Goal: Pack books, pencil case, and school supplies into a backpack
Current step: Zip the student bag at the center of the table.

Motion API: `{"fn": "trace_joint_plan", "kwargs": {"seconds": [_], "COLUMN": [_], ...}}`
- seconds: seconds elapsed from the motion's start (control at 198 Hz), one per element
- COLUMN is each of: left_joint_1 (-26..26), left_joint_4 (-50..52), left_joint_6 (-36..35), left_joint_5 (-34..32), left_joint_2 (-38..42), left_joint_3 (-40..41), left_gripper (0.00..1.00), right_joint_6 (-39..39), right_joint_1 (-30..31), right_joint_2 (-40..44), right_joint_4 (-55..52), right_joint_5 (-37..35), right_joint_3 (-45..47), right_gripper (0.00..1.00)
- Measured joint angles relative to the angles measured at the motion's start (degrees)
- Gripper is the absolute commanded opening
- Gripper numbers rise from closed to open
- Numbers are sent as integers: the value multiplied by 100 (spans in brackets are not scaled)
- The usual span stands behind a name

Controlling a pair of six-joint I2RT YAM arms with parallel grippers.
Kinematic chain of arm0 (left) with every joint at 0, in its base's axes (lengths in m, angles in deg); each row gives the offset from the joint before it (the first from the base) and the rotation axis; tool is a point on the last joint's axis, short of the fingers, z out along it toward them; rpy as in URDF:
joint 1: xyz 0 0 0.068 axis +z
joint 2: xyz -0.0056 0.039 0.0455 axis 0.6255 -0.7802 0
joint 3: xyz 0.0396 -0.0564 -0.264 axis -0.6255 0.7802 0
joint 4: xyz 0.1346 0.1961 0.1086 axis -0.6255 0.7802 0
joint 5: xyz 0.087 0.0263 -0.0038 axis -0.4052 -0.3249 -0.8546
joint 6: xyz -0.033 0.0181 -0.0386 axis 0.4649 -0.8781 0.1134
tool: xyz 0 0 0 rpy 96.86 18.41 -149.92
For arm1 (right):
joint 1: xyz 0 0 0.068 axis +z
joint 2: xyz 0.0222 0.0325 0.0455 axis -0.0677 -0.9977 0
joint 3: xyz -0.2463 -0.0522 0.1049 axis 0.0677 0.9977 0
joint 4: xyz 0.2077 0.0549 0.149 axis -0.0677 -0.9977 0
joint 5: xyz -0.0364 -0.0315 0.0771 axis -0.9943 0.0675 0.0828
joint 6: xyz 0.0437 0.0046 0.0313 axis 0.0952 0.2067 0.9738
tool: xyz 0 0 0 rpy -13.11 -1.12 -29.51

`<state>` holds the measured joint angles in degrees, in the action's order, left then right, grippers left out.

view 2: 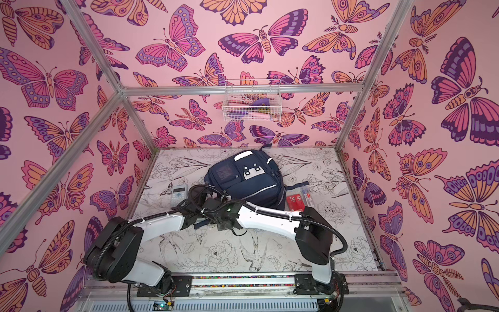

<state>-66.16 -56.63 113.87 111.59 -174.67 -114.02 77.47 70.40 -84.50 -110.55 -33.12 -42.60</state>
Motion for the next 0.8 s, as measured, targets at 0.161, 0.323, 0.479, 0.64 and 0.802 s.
{"fn": "trace_joint_plan", "kwargs": {"seconds": [0.161, 0.323, 0.479, 0.64, 0.802], "left_joint_1": [-144, -262, -389, -476, -553], "left_joint_4": [-693, -1443, -1823, -2028, -2127], "left_joint_6": [400, 831, 1023, 1132, 1191], "left_joint_5": [15, 37, 35, 26, -15], "left_joint_2": [-13, -203, -345, -372, -376], "left_joint_3": [184, 328, 326, 323, 321], "left_gripper": [0, 0, 0, 0, 0], "right_joint_6": [245, 503, 686, 798, 841], "right_joint_1": [-11, -11, -33, -118, -223], "right_joint_2": [-181, -157, -149, -223, -372], "right_joint_4": [-551, -1069, -1462, -1685, -1652], "right_joint_5": [-328, -619, -881, -1093, -1252], "right_joint_3": [-348, -369, -369, -413, -433], "right_gripper": [38, 38, 38, 39, 38]}}
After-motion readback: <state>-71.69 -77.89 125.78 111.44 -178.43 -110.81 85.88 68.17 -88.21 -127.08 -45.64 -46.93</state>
